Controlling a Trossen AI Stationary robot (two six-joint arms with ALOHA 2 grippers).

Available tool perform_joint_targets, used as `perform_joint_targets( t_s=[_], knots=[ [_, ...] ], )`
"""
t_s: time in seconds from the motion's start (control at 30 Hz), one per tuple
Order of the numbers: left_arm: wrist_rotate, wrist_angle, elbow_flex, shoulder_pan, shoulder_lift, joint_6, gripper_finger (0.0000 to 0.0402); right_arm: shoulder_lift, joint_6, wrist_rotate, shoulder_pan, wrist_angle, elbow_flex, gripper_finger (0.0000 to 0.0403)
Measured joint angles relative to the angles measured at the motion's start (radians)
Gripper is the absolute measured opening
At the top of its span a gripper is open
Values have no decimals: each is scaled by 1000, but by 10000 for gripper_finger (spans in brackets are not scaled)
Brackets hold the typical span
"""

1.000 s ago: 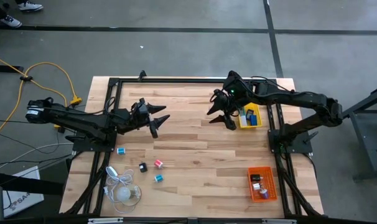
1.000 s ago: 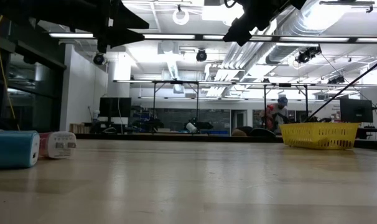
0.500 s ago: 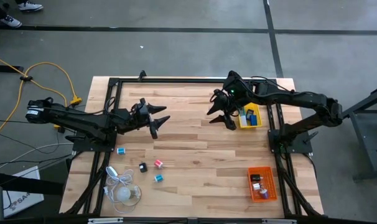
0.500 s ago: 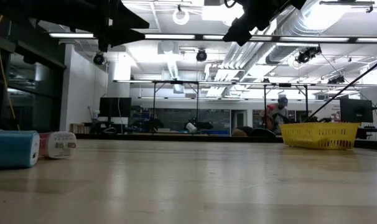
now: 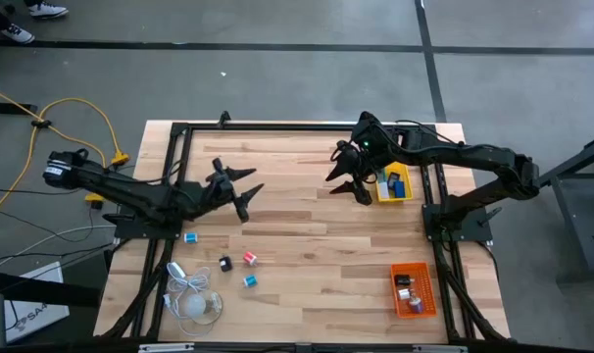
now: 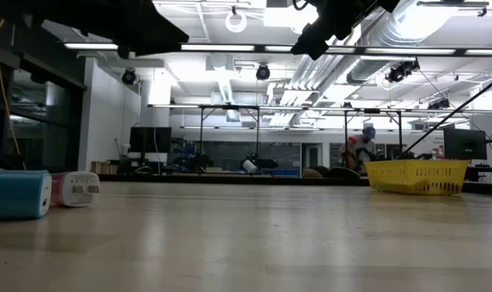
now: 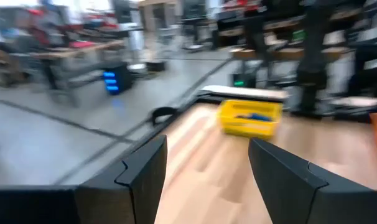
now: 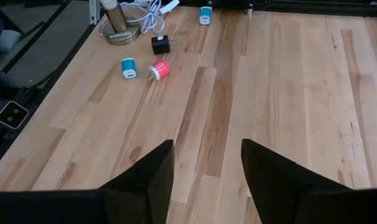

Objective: Pick & Place Office items
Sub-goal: Put the pink charger adapter into the orange bin

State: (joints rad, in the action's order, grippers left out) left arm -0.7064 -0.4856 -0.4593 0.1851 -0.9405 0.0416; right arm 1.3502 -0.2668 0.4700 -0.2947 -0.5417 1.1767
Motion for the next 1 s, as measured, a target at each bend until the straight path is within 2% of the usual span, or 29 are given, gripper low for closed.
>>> perform_joint_targets(
  t_s=[0.2, 0.53, 0.67, 1.0],
  knots=[
    [-343, 6, -2, 152, 0, 74, 218, 0, 0, -1, 0, 0, 0, 174],
    [-605, 7, -4, 358, -18, -55, 218, 0, 0, 0, 0, 0, 0, 174],
    [-668, 8, -25, 398, -42, -64, 218, 0, 0, -1, 0, 0, 0, 174],
    [-680, 12, -145, 410, -208, -68, 218, 0, 0, -1, 0, 0, 0, 174]
  ],
)
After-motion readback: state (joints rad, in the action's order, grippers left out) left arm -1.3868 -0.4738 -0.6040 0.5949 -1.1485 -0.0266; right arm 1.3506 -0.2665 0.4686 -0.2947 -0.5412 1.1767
